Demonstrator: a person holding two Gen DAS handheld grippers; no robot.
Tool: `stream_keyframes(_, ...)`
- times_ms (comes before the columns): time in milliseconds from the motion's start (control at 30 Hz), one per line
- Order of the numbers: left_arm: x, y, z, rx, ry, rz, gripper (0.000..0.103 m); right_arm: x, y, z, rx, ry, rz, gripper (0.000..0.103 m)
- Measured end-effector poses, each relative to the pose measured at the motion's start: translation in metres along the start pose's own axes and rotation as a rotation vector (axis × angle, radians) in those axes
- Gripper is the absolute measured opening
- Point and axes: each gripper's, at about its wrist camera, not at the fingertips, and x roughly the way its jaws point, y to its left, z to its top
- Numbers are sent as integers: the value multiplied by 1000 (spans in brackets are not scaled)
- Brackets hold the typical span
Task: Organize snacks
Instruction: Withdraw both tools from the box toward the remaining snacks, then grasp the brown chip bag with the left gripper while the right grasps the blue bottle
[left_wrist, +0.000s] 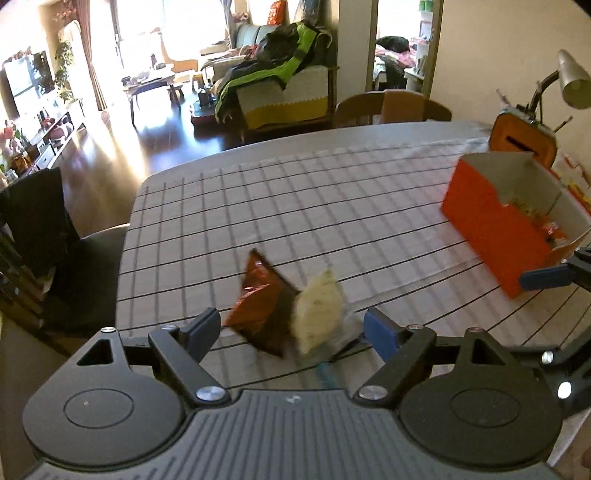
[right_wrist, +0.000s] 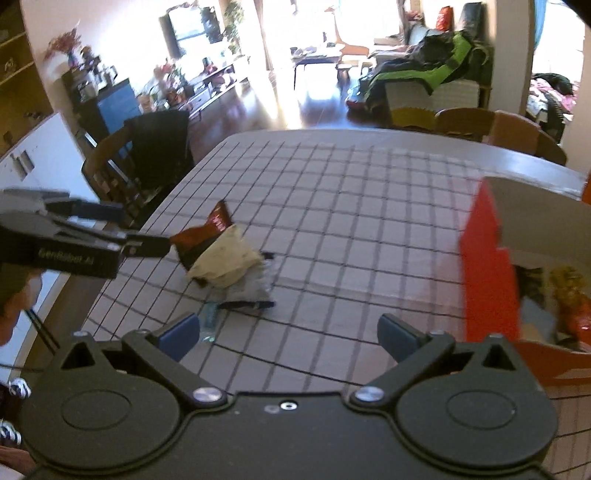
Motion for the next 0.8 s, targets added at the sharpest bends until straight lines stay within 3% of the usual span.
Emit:
stream_keyframes(333, 48, 38, -3, 55, 83, 24, 85, 58, 48, -1, -115, 88, 19, 99)
stream_keyframes(567, 84, 51, 4, 112, 155, -40, 85, 90, 62, -3, -119, 152, 20, 94)
stream_keyframes(800, 112, 53, 18, 96, 202, -114, 85, 114, 73, -2, -143, 182, 32, 78)
